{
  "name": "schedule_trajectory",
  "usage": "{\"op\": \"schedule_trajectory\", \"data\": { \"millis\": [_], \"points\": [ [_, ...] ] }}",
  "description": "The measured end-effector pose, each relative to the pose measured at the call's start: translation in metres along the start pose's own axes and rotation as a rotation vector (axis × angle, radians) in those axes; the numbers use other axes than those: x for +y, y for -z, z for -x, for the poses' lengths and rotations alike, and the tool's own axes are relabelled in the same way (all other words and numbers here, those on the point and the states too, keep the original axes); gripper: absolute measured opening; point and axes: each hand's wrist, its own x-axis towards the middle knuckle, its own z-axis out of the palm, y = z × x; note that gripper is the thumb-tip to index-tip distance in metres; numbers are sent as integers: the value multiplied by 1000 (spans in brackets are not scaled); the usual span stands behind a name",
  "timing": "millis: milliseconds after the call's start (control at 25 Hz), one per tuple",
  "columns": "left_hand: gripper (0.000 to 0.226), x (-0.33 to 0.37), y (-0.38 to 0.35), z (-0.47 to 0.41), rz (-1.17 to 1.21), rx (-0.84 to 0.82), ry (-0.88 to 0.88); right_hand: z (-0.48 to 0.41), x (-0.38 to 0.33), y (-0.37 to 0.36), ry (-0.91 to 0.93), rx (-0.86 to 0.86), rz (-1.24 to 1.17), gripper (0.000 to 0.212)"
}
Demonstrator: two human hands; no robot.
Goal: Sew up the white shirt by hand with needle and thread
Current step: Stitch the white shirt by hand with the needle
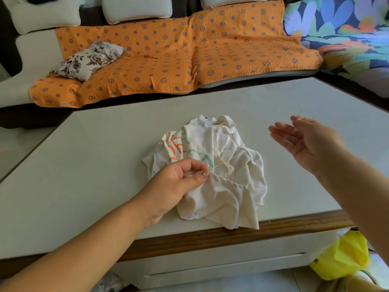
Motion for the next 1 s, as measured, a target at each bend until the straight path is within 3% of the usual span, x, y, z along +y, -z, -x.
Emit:
{"op": "schedule_trajectory", "data": {
  "millis": [240,400,680,800,1000],
  "points": [
    [12,0,0,-1,3,-5,17,-2,10,12,258,202,521,6],
    [12,-2,0,-1,-20,-11,12,12,21,5,327,144,821,7],
    [14,2,-11,-1,-167,93,-66,101,38,-41,102,-419,910,12],
    [5,2,-13,1,-237,122,-91,115,48,-38,101,-454,945,13],
    [5,3,-2,0,-439,159,-132,107,46,-32,153,-405,795,14]
  ]
}}
